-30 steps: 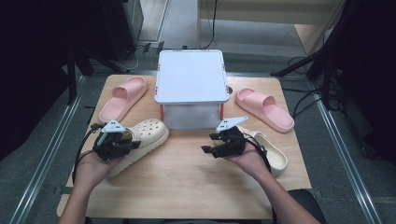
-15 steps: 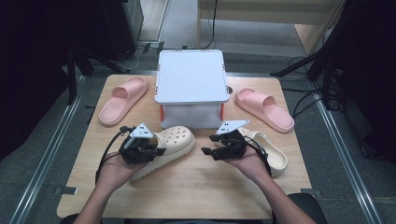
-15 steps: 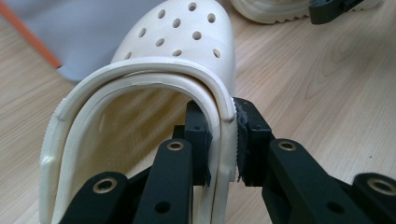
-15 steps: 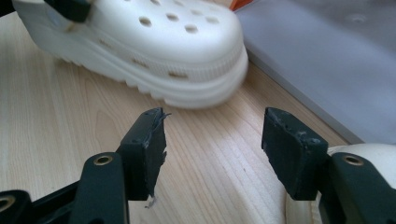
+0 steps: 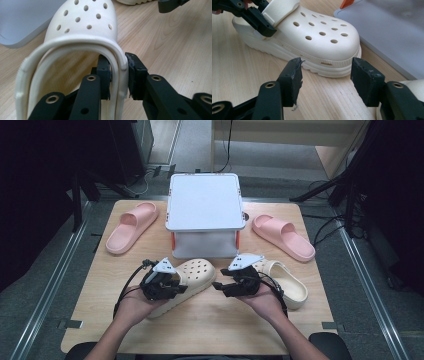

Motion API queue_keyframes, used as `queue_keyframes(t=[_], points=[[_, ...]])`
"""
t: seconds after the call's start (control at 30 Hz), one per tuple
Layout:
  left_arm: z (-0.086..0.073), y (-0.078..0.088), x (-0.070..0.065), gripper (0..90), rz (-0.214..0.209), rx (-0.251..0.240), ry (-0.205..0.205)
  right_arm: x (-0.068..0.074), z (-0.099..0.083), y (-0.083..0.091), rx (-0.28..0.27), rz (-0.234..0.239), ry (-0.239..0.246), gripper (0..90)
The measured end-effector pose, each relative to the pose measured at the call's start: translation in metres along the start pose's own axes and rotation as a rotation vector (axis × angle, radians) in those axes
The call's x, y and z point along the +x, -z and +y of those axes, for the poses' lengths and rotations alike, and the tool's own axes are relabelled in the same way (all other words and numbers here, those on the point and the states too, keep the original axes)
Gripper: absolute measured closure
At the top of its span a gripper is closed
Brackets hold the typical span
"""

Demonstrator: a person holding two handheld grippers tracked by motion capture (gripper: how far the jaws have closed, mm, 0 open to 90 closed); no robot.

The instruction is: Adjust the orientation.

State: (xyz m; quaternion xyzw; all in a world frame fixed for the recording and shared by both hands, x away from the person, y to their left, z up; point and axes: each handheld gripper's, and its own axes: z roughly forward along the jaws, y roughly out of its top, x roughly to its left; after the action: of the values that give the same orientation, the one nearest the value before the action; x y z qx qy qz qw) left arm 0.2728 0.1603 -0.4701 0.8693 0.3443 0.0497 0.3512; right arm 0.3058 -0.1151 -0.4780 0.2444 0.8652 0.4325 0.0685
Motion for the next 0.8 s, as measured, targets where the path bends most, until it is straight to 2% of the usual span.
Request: queue_keyframes(t=[0.17, 0.23, 0.37, 0.47, 0.57, 0.63, 0.8], points=[[0.0, 0.007, 0.004, 59.4, -0.042, -0.001, 0.011, 0.003, 0.0, -0.001, -0.009, -0.001, -0.014, 45.3], [0.001, 0.012, 0.004, 56.6, -0.039, -0.006, 0.015, 0.003, 0.0, -0.001, -0.007, 0.002, -0.021, 45.8], [0.002, 0.025, 0.009, 55.4, -0.055, -0.012, 0.031, 0.005, 0.0, -0.001, -0.008, 0.005, -0.036, 47.0], [0.003, 0.037, 0.012, 56.2, -0.04, -0.04, 0.04, 0.005, 0.001, -0.001, -0.004, 0.012, -0.047, 48.4], [0.003, 0.053, 0.015, 62.7, -0.002, -0.095, 0.031, 0.006, 0.001, -0.001, -0.003, 0.017, -0.055, 50.4], [0.002, 0.062, 0.022, 71.0, 0.017, -0.12, 0.036, 0.007, 0.001, -0.002, -0.006, 0.018, -0.061, 51.9], [-0.007, 0.061, 0.048, 83.1, 0.055, -0.1, 0.082, 0.01, 0.001, -0.006, -0.006, 0.034, -0.077, 62.3]])
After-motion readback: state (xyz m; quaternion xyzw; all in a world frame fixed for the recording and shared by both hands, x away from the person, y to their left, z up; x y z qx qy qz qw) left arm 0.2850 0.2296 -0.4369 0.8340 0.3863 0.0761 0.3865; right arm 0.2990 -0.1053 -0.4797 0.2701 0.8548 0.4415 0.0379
